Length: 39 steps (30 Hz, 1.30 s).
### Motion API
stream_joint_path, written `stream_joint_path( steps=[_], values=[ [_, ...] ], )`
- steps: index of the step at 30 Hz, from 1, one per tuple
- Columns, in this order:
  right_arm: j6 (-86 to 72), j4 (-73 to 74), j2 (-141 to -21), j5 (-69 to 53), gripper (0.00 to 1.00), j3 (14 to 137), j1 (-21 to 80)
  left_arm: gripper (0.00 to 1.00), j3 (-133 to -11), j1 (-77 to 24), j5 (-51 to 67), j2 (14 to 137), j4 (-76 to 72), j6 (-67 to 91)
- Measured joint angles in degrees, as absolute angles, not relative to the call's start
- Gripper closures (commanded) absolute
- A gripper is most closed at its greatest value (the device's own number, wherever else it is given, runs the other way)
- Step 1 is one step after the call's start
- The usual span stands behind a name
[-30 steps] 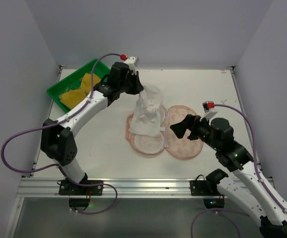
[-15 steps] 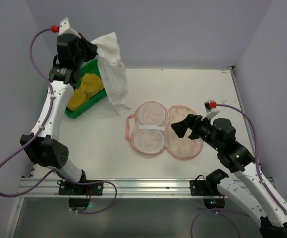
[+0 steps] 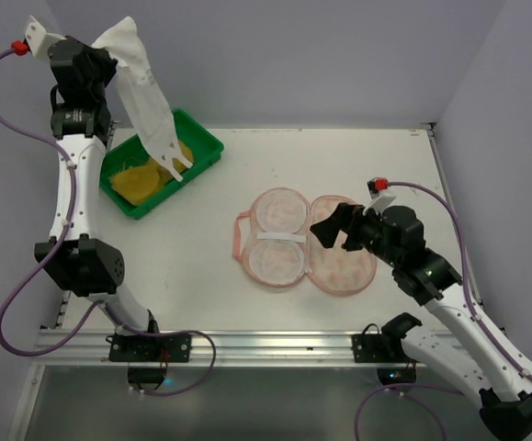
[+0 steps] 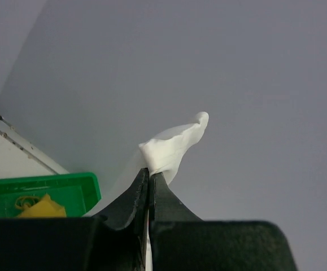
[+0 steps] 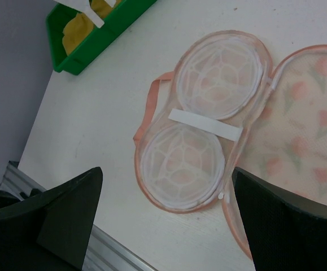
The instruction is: Unzip the laundry bag and remove the bra
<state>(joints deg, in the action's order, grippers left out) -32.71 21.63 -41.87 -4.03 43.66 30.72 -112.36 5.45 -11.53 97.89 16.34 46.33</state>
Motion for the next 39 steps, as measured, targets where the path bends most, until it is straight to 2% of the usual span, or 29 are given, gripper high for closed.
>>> stream_joint_path(
  steps=[9, 16, 26, 33, 39],
  values=[
    [-31.2, 20.01, -46.09, -4.05, 0.01, 45.36, 30.72, 1.0, -117.38, 7.05, -15.99, 101.78, 12.82, 46.87],
    [-30.39, 18.61, -50.06, -4.36, 0.01, 47.03, 30.72, 1.0, -108.51, 6.81, -15.57, 103.55, 6.35, 51.55],
    [-30.2, 18.37, -51.48, -4.69, 0.01, 47.57, 30.72, 1.0, -106.91, 2.87, -16.84, 113.4, 2.28, 61.23],
    [-30.2, 18.37, -51.48, -4.69, 0.01, 47.57, 30.72, 1.0, -106.76, 1.13, -21.19, 113.51, 0.12, 65.49],
    [-30.2, 18.37, -51.48, -4.99, 0.01, 47.57, 30.72, 1.0, -96.01, 1.21, -25.17, 109.01, -1.83, 67.55]
  ],
)
